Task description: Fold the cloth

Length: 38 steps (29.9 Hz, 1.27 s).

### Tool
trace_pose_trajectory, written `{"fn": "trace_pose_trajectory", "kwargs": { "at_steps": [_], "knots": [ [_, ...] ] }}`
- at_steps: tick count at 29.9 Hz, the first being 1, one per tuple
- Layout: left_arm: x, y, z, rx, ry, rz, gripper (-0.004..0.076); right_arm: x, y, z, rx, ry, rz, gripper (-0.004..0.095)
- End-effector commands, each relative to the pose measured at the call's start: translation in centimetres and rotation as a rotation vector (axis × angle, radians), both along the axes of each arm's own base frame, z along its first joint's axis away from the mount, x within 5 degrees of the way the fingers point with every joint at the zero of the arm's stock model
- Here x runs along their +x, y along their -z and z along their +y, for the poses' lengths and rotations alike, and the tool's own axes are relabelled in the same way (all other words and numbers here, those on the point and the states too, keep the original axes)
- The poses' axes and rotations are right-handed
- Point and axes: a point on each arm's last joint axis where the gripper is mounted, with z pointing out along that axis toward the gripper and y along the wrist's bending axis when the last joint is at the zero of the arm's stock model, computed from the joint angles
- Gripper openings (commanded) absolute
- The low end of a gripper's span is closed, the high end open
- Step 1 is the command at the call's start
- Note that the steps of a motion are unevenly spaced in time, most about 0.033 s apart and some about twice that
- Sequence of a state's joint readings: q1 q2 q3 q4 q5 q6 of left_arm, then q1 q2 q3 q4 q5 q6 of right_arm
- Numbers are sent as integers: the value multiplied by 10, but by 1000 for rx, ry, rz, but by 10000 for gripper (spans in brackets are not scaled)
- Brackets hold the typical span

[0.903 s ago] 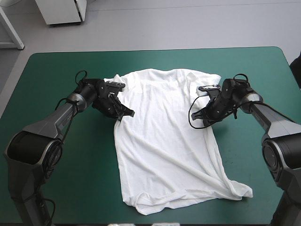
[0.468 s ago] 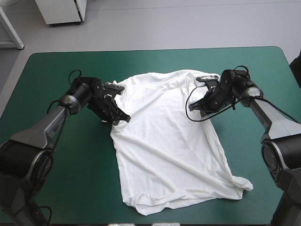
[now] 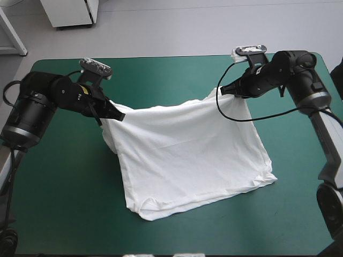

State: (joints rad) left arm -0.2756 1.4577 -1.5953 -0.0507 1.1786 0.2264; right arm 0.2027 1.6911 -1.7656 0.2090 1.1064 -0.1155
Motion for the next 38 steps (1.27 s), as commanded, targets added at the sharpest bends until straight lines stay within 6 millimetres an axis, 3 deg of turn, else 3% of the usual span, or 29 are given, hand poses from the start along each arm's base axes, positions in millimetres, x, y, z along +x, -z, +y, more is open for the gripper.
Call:
{"fn": "trace_pose_trajectory", "kwargs": {
  "at_steps": [1,7,12,17,30,38],
  "knots": [
    [-19,-59,5,-70,1,-202,-10,-31,-60,-10,35,36,-209,-13],
    [-38,-113,6,-160,25,-374,-10,-63,-109,-17,80,46,-390,-13],
    [-52,-141,4,-231,68,-466,-10,-87,-145,-22,117,55,-531,-13],
    [-58,-157,5,-267,83,-558,-10,-99,-163,-25,133,55,-600,-13],
    [-27,-153,2,-242,40,-642,-10,-93,-173,-25,170,77,-713,-13],
    [0,-157,-2,-254,13,-781,-10,-55,-159,-19,204,112,-731,-13]
  ]
}}
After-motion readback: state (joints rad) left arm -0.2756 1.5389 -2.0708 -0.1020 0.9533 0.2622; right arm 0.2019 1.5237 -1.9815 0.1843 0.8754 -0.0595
